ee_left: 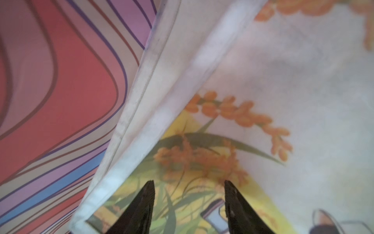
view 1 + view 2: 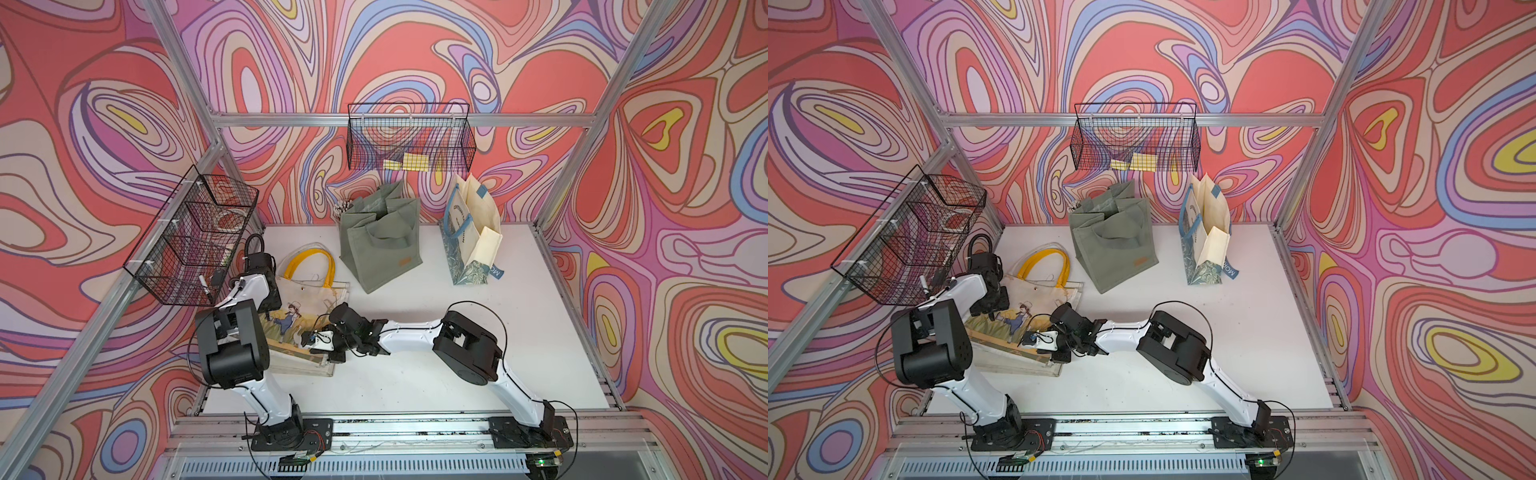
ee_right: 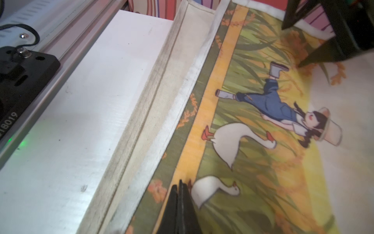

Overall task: Put away the canvas bag
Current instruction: Press the canvas bag at the center of the board, then pick up the canvas bag from the center of the board.

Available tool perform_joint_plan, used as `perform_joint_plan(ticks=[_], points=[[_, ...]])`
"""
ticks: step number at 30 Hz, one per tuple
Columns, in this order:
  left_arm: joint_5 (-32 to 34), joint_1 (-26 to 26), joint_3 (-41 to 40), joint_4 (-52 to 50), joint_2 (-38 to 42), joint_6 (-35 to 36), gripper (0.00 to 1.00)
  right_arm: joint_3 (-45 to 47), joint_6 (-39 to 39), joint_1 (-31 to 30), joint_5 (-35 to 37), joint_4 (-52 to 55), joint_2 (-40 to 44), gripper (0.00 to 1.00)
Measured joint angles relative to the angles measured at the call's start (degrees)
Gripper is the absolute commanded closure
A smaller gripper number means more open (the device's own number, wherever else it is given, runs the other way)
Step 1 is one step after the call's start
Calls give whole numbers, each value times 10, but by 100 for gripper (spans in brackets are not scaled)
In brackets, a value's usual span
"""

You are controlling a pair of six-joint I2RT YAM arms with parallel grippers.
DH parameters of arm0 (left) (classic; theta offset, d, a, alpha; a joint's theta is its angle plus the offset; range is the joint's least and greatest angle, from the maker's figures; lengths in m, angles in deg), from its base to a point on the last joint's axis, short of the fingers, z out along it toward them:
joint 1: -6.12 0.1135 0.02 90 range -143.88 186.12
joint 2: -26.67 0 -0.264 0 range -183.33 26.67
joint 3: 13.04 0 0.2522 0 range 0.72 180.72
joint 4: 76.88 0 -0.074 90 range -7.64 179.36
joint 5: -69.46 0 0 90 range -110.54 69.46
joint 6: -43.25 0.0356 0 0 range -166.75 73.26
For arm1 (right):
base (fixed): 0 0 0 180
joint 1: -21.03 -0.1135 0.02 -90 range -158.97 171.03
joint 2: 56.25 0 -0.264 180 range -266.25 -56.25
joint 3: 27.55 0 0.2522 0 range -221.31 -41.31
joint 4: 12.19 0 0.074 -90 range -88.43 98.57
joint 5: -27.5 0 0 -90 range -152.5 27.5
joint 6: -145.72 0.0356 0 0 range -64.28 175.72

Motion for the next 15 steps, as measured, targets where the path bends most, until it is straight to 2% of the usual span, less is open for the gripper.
perform_joint_plan(ticks=[8,12,15], points=[[-17,-45,-25,-19,117,-24,42,30,45,5,74,28,149,68],[-33,-96,-33,-26,178,-28,40,32,78,16,103,51,216,65],[-45,-173,-55,-11,244,-18,39,35,117,42,116,80,248,64]])
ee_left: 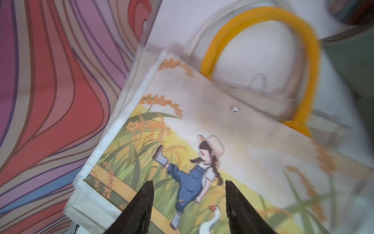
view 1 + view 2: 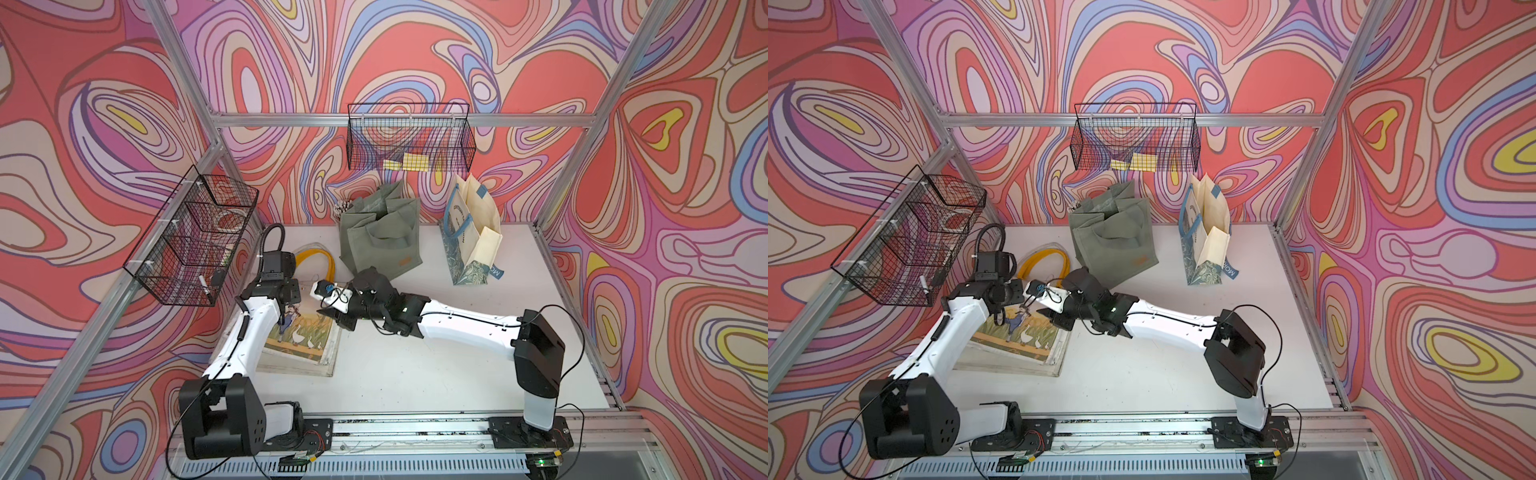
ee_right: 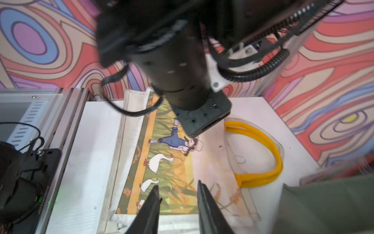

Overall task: Put away the canvas bag
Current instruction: Pick up the canvas bag from the center of the board.

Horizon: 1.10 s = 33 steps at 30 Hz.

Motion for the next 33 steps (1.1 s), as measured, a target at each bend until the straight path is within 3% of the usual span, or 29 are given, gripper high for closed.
perform_joint_plan(ticks=[3,8,12,20,28,30,33], points=[[-29,-54,-21,41,49,21,36,23,37,44,9,31,31,60],[-89,-60,-50,147,75,58,32,66,82,132,2,103,80,57],[-156,-60,-26,208,19,89,32,113,103,184,2,143,140,56],[-301,-61,8,334,-106,102,33,164,113,190,24,197,223,56],[-349,-89,90,379,-210,110,35,171,113,190,51,231,233,58],[-355,-94,106,386,-225,110,41,171,113,190,52,236,233,60],[-367,-101,122,396,-243,106,67,171,113,190,52,244,233,62]])
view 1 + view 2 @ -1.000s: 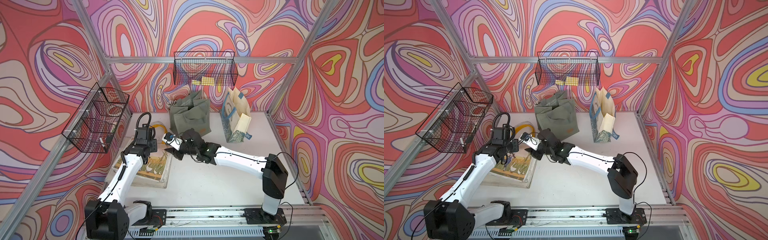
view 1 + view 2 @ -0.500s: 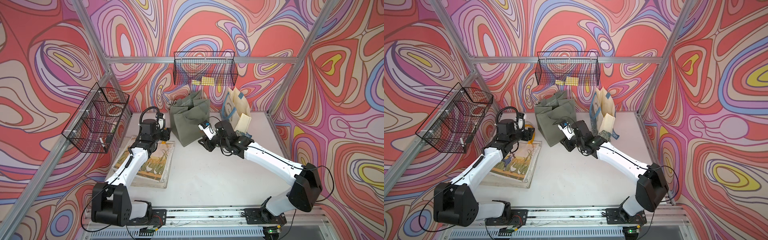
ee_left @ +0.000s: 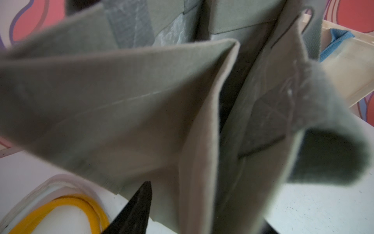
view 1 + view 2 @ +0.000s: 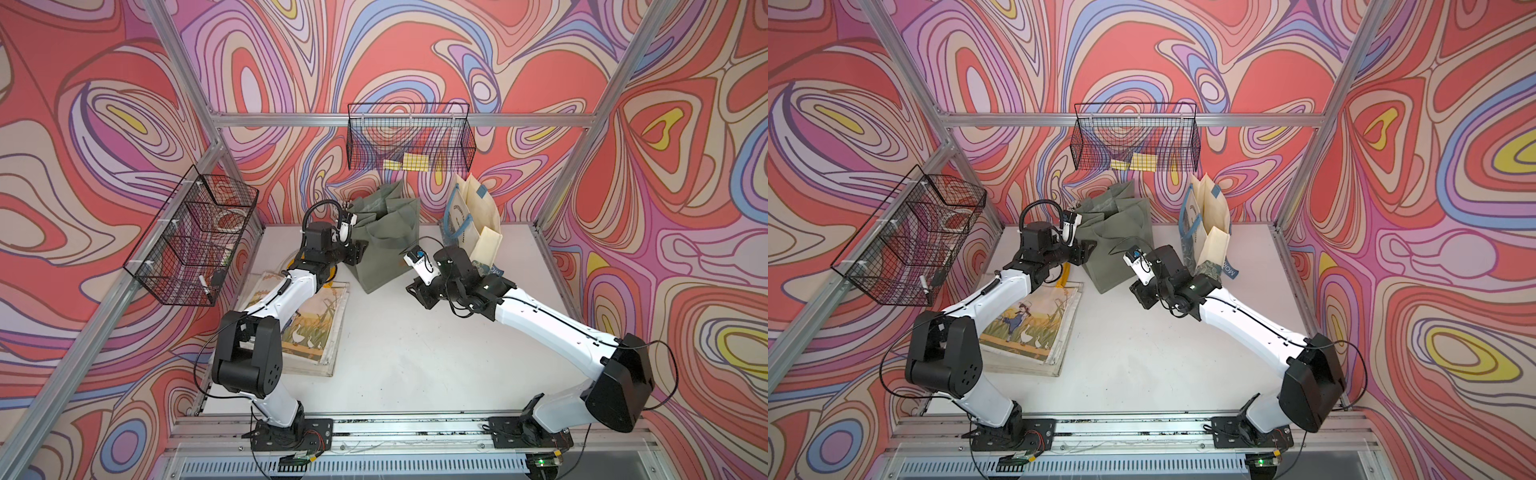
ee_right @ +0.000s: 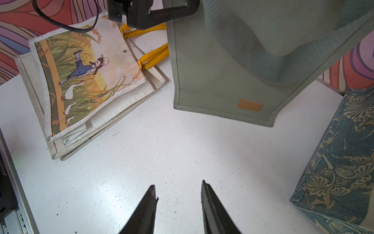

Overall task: Put away the canvas bag
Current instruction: Pick up the canvas bag from the center of the board.

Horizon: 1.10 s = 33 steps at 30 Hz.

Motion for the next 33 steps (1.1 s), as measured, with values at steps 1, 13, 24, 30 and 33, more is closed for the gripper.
perform_joint_plan(ticks=[1,13,24,30,33], points=[[-5,-1,3,3,-4,-3,78,0,0,0,0,2,0,63],[-1,-73,17,13,-12,-33,100,25,2,0,52,10,43,69],[188,-245,-46,4,62,-42,100,66,47,2,109,14,117,77],[252,-286,-126,10,128,-57,99,89,91,8,121,32,122,77],[278,-308,-146,14,145,-56,79,108,115,9,121,33,132,74]])
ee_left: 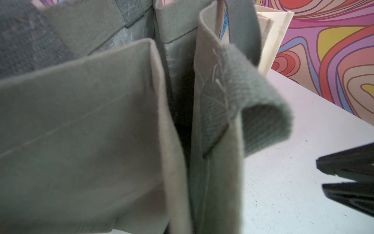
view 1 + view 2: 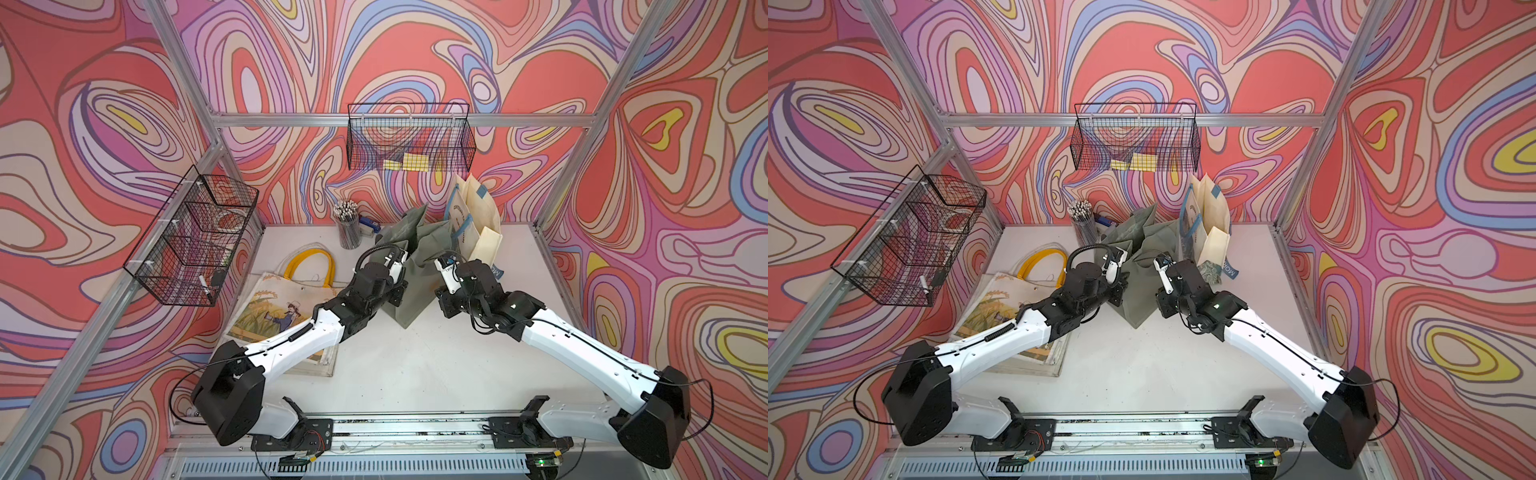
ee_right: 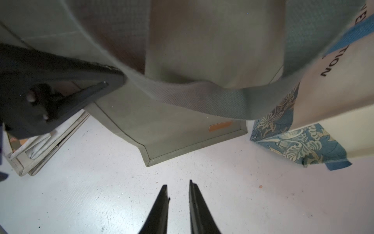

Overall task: Put away the canvas bag
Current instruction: Pick up the canvas bag from the center of the board.

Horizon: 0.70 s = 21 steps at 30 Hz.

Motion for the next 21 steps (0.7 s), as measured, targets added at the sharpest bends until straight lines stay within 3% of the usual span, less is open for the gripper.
perform_joint_plan(ticks=[4,12,16,21], points=[[9,-18,-4,-6,6,11,50,2,24,3,0,2,6,72],[-5,-13,-19,-34,83,88,21,4,55,4,-18,-2,8,69],[-57,34,-61,-35,158,98,17,15,64,4,-33,-13,10,63],[-117,96,-92,-34,193,101,8,23,66,5,-56,-17,10,51]])
